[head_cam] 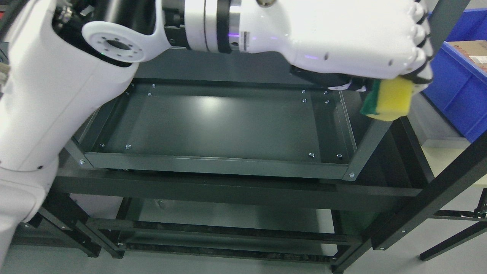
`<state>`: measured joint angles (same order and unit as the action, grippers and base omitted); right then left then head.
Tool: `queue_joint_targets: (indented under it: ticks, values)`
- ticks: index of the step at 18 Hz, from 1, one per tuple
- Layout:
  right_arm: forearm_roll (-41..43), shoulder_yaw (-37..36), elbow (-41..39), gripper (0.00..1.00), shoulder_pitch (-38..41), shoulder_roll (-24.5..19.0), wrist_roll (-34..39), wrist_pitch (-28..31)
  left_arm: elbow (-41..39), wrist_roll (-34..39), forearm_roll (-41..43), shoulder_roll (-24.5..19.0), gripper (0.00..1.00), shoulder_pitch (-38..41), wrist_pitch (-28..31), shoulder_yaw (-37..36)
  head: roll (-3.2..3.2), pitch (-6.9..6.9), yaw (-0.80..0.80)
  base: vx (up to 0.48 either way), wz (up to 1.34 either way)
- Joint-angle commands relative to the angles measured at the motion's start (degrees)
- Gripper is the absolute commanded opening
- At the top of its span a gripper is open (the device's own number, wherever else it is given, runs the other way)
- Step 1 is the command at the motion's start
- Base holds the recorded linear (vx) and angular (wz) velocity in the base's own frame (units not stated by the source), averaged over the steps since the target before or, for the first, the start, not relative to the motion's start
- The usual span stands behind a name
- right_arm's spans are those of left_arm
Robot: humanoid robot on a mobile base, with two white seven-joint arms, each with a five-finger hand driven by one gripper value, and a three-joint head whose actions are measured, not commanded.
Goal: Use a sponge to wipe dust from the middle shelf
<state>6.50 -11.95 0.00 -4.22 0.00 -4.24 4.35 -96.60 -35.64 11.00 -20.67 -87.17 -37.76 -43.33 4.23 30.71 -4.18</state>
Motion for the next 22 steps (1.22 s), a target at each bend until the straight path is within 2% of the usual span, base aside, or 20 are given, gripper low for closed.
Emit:
queue_joint_targets:
  ticks: [1, 3, 5, 7, 10, 17, 18, 19, 21, 22]
  values:
    - [0.0, 0.0, -1.0, 1.0, 0.0, 1.0, 0.0, 0.0, -5.1, -0.1, -7.2, -22.4, 0.01, -2.3, -4.8, -8.9, 0.0, 0.0, 0.0, 0.0, 0.0]
    - [0.0, 0.0, -1.0, 1.0, 0.0, 1.0, 0.0, 0.0, -5.1, -0.2, -9.8, -26.0, 0.01, -2.4, -7.2, -8.9, 0.0, 0.0, 0.0, 0.0, 0.0]
    - [0.0, 0.0, -1.0, 1.0, 0.0, 1.0, 0.0, 0.0, -5.1, -0.2, -11.4, -30.9, 0.01, -3.3, -7.2, -8.9, 0.0, 0.0, 0.0, 0.0, 0.0]
    - [0.0, 0.0, -1.0, 1.0, 0.0, 1.0, 0.0, 0.0, -5.1, -0.2, -14.4, -37.3, 0.02, -4.8, -7.2, -8.9, 0.0, 0.0, 0.0, 0.0, 0.0]
    - [0.0, 0.0, -1.0, 1.0, 0.0, 1.0, 0.0, 0.0, -5.1, -0.2, -19.4, -51.0, 0.03, -5.4, -7.2, -9.2, 0.0, 0.0, 0.0, 0.0, 0.0]
    - [0.0, 0.0, -1.0, 1.0, 0.0, 1.0, 0.0, 0.0, -5.0, 0.0, -30.8, -76.0, 0.06, -4.5, -7.2, -9.3, 0.0, 0.0, 0.0, 0.0, 0.0]
    - [0.0, 0.0, -1.0, 1.0, 0.0, 1.0, 0.0, 0.0, -5.0, 0.1, -31.9, -79.5, 0.06, -3.3, -7.2, -9.2, 0.0, 0.0, 0.0, 0.0, 0.0]
    - [0.0, 0.0, -1.0, 1.0, 0.0, 1.0, 0.0, 0.0, -4.8, 0.4, -33.6, -85.6, 0.06, 0.6, -7.2, -8.9, 0.0, 0.0, 0.0, 0.0, 0.0]
    - [0.0, 0.0, -1.0, 1.0, 0.0, 1.0, 0.0, 0.0, -3.6, 1.5, -34.3, -94.9, 0.08, 7.8, -7.2, -8.0, 0.0, 0.0, 0.0, 0.0, 0.0]
    - [0.0, 0.0, -1.0, 1.0, 0.0, 1.0, 0.0, 0.0, -1.1, 1.7, -34.3, -96.6, 0.1, 9.3, -7.2, -7.8, 0.0, 0.0, 0.0, 0.0, 0.0]
